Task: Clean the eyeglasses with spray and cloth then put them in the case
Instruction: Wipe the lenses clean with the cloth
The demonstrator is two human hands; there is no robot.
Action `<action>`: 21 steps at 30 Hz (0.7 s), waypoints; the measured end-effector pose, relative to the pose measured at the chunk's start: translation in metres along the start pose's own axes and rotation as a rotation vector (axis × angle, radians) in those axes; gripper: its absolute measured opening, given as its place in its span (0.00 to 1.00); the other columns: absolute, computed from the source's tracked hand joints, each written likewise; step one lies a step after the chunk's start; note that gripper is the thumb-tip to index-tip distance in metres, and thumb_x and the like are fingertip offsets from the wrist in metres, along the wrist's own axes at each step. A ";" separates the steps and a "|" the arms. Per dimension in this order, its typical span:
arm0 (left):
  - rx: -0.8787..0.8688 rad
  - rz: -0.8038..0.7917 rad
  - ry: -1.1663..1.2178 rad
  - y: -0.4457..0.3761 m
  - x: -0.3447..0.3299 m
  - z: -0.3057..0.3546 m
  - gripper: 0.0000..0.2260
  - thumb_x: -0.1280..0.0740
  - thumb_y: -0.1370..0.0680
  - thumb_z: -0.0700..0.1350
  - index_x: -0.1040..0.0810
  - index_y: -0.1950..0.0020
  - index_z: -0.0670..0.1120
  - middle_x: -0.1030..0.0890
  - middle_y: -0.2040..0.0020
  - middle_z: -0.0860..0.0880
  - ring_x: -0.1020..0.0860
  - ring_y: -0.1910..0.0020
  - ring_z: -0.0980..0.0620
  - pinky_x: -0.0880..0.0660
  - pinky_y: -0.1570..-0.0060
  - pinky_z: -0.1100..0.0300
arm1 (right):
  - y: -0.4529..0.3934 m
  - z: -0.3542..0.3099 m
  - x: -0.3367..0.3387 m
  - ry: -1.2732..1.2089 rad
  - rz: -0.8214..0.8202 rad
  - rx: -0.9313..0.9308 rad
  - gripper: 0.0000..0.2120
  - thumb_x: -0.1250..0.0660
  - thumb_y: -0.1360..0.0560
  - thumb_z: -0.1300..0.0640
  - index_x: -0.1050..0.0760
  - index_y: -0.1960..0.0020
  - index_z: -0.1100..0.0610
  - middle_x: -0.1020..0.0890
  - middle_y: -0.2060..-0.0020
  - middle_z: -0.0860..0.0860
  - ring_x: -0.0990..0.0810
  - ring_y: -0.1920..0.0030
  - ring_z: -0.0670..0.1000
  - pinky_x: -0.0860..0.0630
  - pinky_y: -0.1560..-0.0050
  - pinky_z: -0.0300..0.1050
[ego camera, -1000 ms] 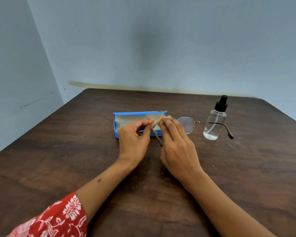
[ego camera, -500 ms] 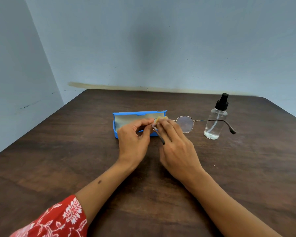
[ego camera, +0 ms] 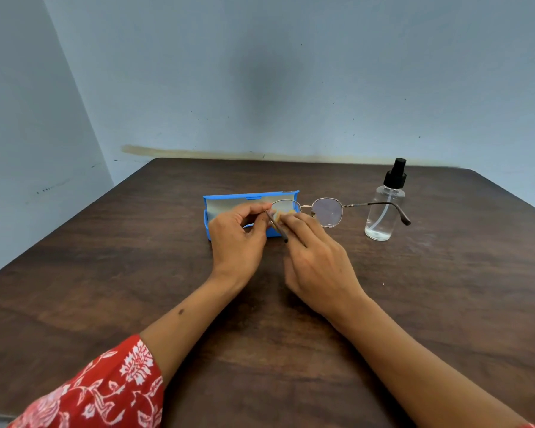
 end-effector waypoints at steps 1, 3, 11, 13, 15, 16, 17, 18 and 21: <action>0.006 -0.001 0.014 0.000 0.000 0.000 0.09 0.30 0.27 0.34 0.17 0.50 0.44 0.16 0.57 0.48 0.17 0.56 0.52 0.20 0.51 0.51 | 0.000 0.002 0.002 0.012 0.014 -0.021 0.20 0.39 0.32 0.67 0.24 0.42 0.70 0.20 0.46 0.61 0.22 0.43 0.60 0.30 0.38 0.48; 0.011 0.001 0.026 0.000 -0.002 0.000 0.09 0.30 0.27 0.34 0.17 0.50 0.45 0.16 0.57 0.48 0.17 0.56 0.52 0.20 0.51 0.52 | 0.001 0.005 0.004 0.032 0.018 -0.048 0.20 0.37 0.33 0.68 0.24 0.41 0.70 0.21 0.46 0.62 0.23 0.43 0.61 0.29 0.38 0.48; 0.007 0.011 0.021 0.001 0.001 0.003 0.09 0.31 0.27 0.33 0.18 0.49 0.43 0.17 0.58 0.49 0.17 0.57 0.54 0.20 0.53 0.62 | 0.002 0.002 0.006 -0.003 0.018 -0.017 0.20 0.40 0.32 0.66 0.23 0.42 0.69 0.20 0.46 0.61 0.22 0.43 0.60 0.32 0.36 0.46; 0.008 0.011 0.027 0.001 0.000 0.002 0.09 0.30 0.27 0.34 0.18 0.50 0.44 0.16 0.58 0.49 0.17 0.57 0.55 0.20 0.54 0.61 | 0.003 0.002 0.005 -0.005 0.001 -0.027 0.21 0.40 0.33 0.66 0.24 0.42 0.70 0.21 0.46 0.61 0.23 0.43 0.60 0.32 0.36 0.47; -0.018 0.011 0.006 0.002 0.000 0.005 0.07 0.30 0.27 0.36 0.17 0.50 0.43 0.16 0.57 0.49 0.18 0.58 0.56 0.20 0.54 0.62 | 0.003 -0.004 0.003 -0.044 -0.018 0.022 0.22 0.43 0.33 0.65 0.24 0.41 0.69 0.21 0.45 0.61 0.23 0.43 0.60 0.31 0.37 0.47; -0.029 0.012 -0.003 0.002 0.001 0.006 0.07 0.29 0.27 0.36 0.17 0.50 0.43 0.16 0.57 0.49 0.18 0.58 0.58 0.21 0.54 0.64 | 0.002 -0.006 0.002 -0.059 -0.025 0.046 0.23 0.44 0.33 0.64 0.24 0.41 0.69 0.20 0.45 0.61 0.23 0.43 0.59 0.31 0.37 0.46; -0.034 0.013 -0.007 0.002 0.001 0.007 0.07 0.29 0.27 0.36 0.17 0.50 0.43 0.16 0.56 0.49 0.18 0.59 0.59 0.21 0.55 0.66 | 0.002 -0.007 0.002 -0.063 -0.027 0.055 0.23 0.45 0.32 0.64 0.24 0.41 0.69 0.20 0.45 0.60 0.23 0.43 0.59 0.31 0.37 0.46; -0.032 0.013 -0.005 0.002 0.001 0.007 0.08 0.29 0.27 0.35 0.17 0.50 0.43 0.16 0.56 0.49 0.18 0.59 0.59 0.21 0.55 0.66 | 0.002 -0.005 0.003 -0.058 -0.027 0.041 0.23 0.44 0.32 0.63 0.23 0.41 0.69 0.20 0.46 0.60 0.23 0.43 0.59 0.31 0.37 0.46; -0.004 0.009 0.027 0.002 0.000 0.004 0.09 0.30 0.27 0.34 0.18 0.50 0.45 0.16 0.57 0.47 0.17 0.56 0.54 0.20 0.52 0.56 | 0.002 0.003 0.004 -0.020 -0.032 -0.036 0.21 0.44 0.31 0.64 0.23 0.42 0.69 0.20 0.46 0.60 0.22 0.43 0.59 0.31 0.36 0.46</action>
Point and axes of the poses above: each hand's wrist, its own y-axis away from the middle knuckle, its own x-axis out of the back of the hand, z = x × y, the point moved 8 cm from there along -y, towards the middle knuckle
